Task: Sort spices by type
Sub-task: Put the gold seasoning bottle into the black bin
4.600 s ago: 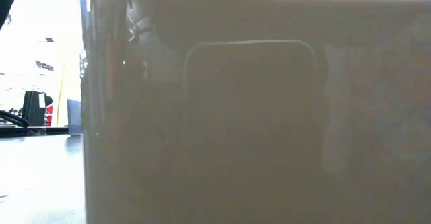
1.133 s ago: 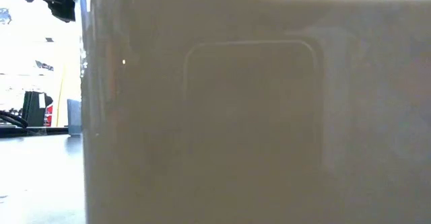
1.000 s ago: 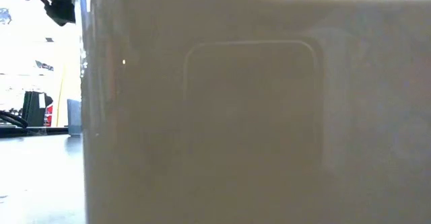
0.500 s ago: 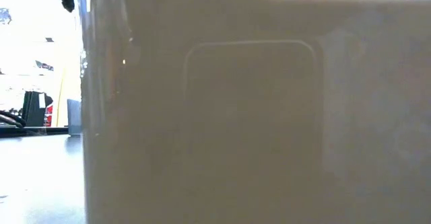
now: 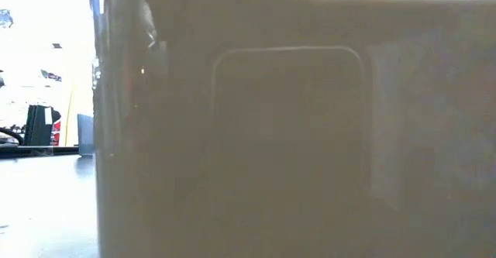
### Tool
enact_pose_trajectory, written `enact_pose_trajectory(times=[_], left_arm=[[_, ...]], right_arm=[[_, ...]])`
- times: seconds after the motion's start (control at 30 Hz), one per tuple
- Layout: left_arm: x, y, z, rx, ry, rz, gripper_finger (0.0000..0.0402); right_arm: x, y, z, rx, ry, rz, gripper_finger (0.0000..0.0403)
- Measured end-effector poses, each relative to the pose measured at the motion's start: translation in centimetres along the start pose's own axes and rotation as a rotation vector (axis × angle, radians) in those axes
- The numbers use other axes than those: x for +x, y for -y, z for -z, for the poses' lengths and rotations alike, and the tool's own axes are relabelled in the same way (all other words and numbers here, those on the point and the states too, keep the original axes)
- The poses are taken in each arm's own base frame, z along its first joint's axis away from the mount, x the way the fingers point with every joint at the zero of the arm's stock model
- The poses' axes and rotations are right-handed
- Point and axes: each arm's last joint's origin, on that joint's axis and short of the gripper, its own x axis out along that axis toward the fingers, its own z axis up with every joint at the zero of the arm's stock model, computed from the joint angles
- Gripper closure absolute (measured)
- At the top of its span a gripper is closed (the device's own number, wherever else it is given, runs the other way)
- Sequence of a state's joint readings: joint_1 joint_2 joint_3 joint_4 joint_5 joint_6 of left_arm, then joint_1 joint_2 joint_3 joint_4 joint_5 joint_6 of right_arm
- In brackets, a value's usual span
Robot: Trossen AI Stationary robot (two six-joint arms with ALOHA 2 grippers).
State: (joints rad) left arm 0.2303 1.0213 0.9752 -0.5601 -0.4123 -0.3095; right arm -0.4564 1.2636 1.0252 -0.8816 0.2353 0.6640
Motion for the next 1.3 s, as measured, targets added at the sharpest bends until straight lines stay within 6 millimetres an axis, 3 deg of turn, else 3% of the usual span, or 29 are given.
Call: enact_pose_trajectory(times=[1.3], left_arm=[[0.42, -0.2, -0.44, -0.004, -0.003, 0.042, 0.0118]], right_arm=[[0.04, 0.16, -0.14, 0.009, 0.001, 0.003, 0.0101]])
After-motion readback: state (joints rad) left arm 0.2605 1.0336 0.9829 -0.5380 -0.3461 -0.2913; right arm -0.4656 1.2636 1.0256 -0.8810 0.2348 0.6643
